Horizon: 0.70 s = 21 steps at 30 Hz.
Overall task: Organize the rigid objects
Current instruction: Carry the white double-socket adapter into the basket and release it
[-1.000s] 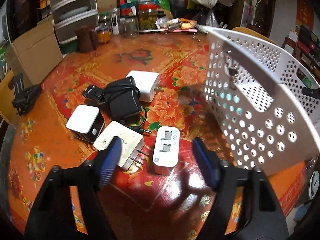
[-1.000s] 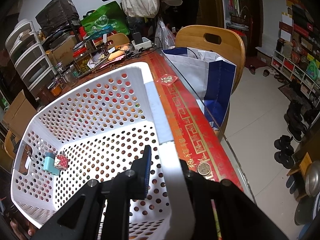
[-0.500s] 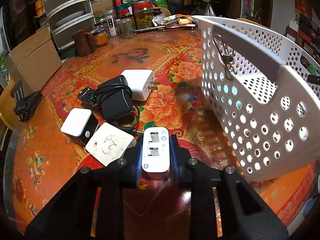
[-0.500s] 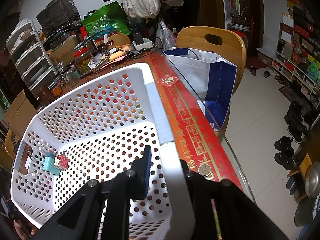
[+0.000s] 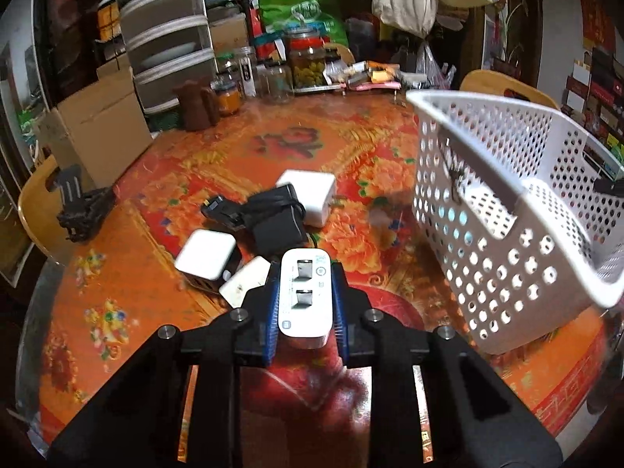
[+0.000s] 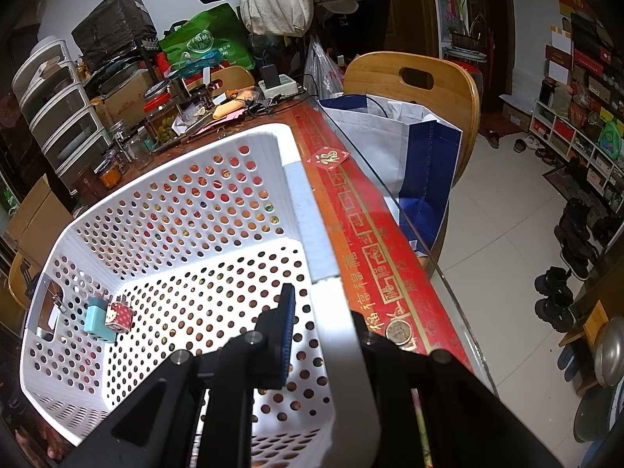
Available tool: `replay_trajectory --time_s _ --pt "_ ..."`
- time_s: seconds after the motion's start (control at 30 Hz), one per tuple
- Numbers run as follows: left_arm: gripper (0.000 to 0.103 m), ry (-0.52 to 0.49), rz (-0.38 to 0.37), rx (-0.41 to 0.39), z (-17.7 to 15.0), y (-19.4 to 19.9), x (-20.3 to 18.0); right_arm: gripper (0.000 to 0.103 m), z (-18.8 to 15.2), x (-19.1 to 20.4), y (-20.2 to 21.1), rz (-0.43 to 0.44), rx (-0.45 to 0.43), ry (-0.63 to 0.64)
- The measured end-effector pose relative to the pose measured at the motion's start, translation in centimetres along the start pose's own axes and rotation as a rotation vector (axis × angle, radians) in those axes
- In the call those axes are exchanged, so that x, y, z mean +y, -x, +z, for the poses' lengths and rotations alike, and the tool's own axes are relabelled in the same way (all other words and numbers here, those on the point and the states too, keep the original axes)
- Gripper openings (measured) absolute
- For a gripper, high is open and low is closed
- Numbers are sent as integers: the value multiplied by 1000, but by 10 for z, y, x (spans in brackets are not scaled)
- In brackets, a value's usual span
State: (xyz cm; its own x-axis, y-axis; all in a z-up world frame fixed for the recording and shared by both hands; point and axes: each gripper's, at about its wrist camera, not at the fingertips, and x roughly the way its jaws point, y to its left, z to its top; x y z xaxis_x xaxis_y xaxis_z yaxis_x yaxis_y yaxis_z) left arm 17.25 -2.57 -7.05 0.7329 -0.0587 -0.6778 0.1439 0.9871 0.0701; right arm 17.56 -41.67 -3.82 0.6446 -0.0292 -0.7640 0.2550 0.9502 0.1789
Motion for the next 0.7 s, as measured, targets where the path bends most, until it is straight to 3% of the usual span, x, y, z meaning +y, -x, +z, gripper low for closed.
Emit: replay_trajectory --time_s 0.13,0.27,0.47,0.7 --pt "21 33 -35 -53 18 26 17 14 0 0 0 -3 -1 4" --pt "21 42 27 -100 37 46 30 14 0 0 -1 -1 2 9" --pt "21 61 78 -93 51 51 43 14 -1 0 -1 5 2 10" --pt "21 6 49 -140 79 72 21 14 -1 0 -1 6 1 11"
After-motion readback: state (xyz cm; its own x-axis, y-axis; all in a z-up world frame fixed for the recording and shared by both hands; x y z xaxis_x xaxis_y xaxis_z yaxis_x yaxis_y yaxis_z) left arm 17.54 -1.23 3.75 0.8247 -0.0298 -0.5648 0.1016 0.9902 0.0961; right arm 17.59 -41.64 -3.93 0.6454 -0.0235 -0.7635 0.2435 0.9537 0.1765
